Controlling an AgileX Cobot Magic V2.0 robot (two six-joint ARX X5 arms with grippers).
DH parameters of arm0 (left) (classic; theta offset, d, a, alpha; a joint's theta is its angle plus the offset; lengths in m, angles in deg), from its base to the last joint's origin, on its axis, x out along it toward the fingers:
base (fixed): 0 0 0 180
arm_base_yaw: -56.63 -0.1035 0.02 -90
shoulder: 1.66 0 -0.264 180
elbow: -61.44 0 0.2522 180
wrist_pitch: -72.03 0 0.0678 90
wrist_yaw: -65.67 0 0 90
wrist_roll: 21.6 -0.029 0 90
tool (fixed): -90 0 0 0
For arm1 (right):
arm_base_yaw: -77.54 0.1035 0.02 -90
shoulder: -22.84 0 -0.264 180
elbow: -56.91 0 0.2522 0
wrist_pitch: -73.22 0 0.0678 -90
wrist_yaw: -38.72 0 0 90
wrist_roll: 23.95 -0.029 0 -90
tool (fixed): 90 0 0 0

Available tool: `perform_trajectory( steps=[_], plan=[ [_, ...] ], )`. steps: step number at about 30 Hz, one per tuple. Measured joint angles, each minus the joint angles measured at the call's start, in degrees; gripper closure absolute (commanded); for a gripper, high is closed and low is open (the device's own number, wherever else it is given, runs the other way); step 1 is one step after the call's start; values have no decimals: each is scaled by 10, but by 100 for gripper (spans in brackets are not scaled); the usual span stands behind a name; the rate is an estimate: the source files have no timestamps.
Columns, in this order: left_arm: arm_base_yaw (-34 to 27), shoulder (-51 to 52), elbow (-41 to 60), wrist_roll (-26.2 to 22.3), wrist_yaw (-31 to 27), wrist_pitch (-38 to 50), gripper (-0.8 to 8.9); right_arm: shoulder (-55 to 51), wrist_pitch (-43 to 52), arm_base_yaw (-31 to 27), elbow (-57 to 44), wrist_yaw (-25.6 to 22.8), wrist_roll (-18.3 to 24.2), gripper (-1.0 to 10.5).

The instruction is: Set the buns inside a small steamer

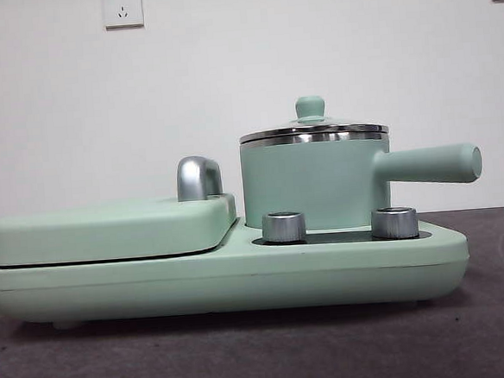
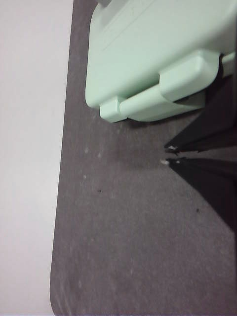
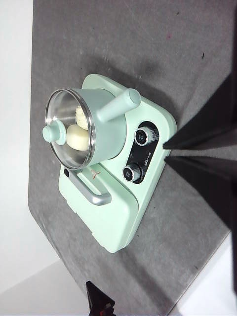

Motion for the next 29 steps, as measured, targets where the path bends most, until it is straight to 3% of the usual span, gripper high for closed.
perform_trajectory(
  steps=[29],
  plan=[
    [-24,0,16,0,-2,-2,788,0,0,0,0,0,0,926]
  ],
)
